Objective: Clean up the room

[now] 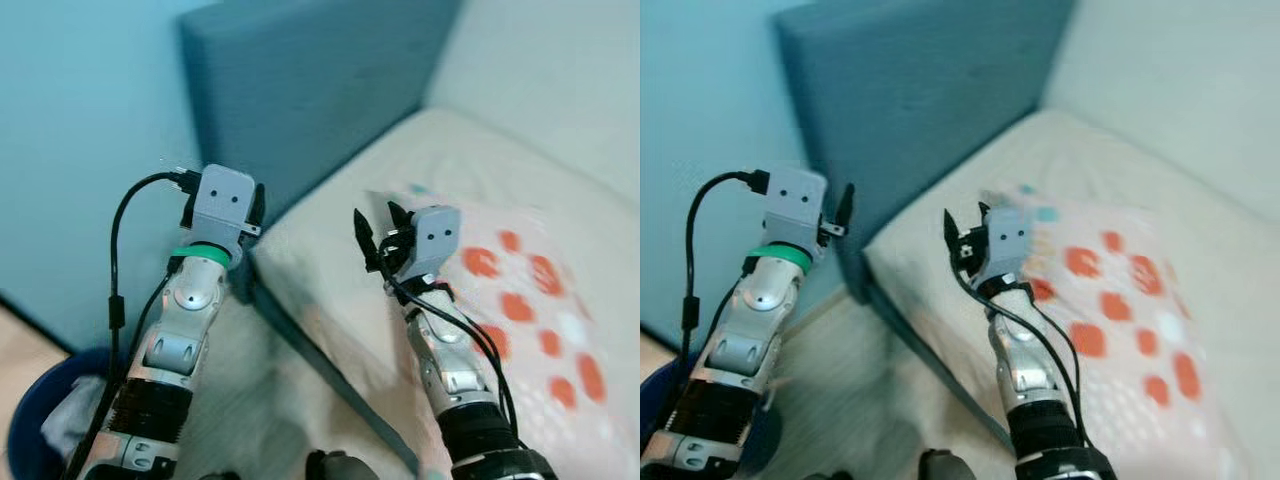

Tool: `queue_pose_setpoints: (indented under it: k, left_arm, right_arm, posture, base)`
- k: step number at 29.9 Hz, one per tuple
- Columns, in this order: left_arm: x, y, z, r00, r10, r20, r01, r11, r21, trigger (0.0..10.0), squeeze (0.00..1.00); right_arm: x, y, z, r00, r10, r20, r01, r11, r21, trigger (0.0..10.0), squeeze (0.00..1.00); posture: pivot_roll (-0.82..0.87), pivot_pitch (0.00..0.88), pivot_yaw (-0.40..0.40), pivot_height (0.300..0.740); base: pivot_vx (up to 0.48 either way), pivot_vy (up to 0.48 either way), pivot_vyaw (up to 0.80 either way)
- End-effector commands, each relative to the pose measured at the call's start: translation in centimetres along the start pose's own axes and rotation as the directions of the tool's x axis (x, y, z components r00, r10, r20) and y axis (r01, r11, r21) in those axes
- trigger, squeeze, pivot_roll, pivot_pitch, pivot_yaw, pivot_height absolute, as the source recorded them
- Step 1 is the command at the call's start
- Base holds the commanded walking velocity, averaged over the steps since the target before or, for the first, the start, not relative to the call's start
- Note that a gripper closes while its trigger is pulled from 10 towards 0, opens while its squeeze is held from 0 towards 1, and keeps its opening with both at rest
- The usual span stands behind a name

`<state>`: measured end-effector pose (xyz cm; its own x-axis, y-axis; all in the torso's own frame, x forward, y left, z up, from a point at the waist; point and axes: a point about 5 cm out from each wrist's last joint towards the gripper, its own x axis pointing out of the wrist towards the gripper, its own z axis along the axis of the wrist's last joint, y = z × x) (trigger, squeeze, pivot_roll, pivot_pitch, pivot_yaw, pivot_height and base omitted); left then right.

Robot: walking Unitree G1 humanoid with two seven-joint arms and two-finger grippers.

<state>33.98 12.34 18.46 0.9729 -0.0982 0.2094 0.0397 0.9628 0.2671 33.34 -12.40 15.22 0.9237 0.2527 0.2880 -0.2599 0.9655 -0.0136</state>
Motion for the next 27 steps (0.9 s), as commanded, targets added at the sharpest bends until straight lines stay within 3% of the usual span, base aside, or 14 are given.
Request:
queue_pose_setpoints:
  k: [1,27]
  left_arm:
    - [-0.22,-0.03,-0.25,1.000,-0.007,-0.008,0.007,1.000,0.008,10.0,0.00]
    - [-0.20,0.04,-0.12,1.000,-0.020,0.003,0.020,0.999,0.025,10.0,0.00]
  right_arm:
    - [-0.11,0.12,-0.35,1.000,-0.003,-0.016,0.003,1.000,0.021,10.0,0.00]
    - [-0.13,0.00,-0.22,1.000,-0.023,-0.009,0.023,0.997,0.069,10.0,0.00]
  posture:
    - [-0.03,0.060,0.023,0.730]
    - [-0.03,0.065,0.029,0.730]
  base:
    - [0.000,0.000,-0.79]
    - [0.000,0.000,-0.79]
